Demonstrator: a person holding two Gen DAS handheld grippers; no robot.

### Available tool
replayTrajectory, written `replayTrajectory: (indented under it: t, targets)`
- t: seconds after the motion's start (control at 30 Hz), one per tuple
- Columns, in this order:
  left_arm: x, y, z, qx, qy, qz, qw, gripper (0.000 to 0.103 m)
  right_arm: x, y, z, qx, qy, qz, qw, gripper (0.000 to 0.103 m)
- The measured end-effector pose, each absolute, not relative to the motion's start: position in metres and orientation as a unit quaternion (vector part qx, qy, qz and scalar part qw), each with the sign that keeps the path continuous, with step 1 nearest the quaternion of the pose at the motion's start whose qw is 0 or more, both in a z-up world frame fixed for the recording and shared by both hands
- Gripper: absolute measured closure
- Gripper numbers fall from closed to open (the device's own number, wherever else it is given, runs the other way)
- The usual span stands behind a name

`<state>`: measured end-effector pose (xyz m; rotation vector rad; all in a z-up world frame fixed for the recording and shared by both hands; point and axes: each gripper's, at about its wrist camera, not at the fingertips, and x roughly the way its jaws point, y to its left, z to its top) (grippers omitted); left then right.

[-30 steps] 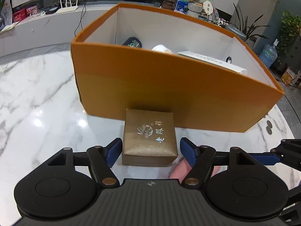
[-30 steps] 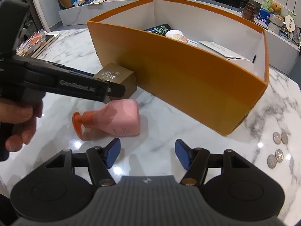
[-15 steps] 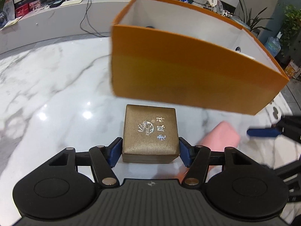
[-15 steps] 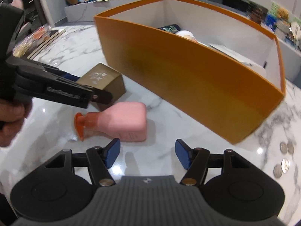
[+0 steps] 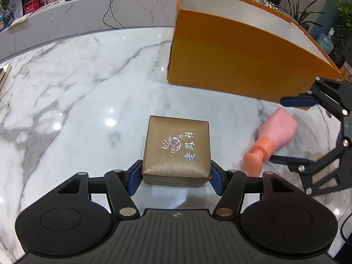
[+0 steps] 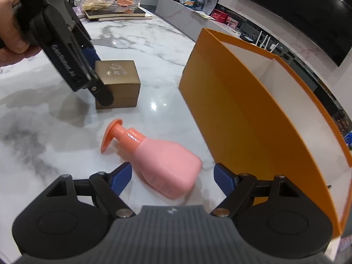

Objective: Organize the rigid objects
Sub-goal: 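Grasp the gold square box with the left tool while the right tool grasps the pink pump bottle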

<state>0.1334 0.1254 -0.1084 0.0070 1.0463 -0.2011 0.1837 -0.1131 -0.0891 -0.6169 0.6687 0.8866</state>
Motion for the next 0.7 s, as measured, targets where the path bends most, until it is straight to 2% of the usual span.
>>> replayTrajectory:
  t: [0.13, 0.2, 0.3, 0.47, 0.57, 0.7]
  targets:
    - [0.133, 0.129, -0.109, 0.006, 0.503, -0.096, 0.859, 0.030, 0.189, -0.101, -0.090, -0.271, 0.318, 0.422, 0.804, 0.023]
    - [0.133, 0.130, -0.110, 0.007, 0.505, -0.095, 0.858, 0.030, 0.191, -0.097, -0.091, -0.267, 0.327, 0.425, 0.801, 0.026]
    - [0.132, 0.132, -0.109, 0.007, 0.508, -0.094, 0.856, 0.030, 0.193, -0.096, -0.093, -0.270, 0.338, 0.406, 0.805, 0.037]
    - [0.133, 0.127, -0.109, 0.019, 0.509, -0.089, 0.856, 0.030, 0.200, -0.098, -0.087, -0.232, 0.402, 0.356, 0.811, 0.042]
    - [0.130, 0.121, -0.109, 0.025, 0.507, -0.093, 0.856, 0.031, 0.208, -0.103, -0.082, -0.152, 0.466, 0.277, 0.826, 0.043]
    - [0.129, 0.111, -0.110, 0.034, 0.500, -0.098, 0.860, 0.032, 0.192, -0.098, -0.081, -0.161, 0.462, 0.282, 0.825, 0.046]
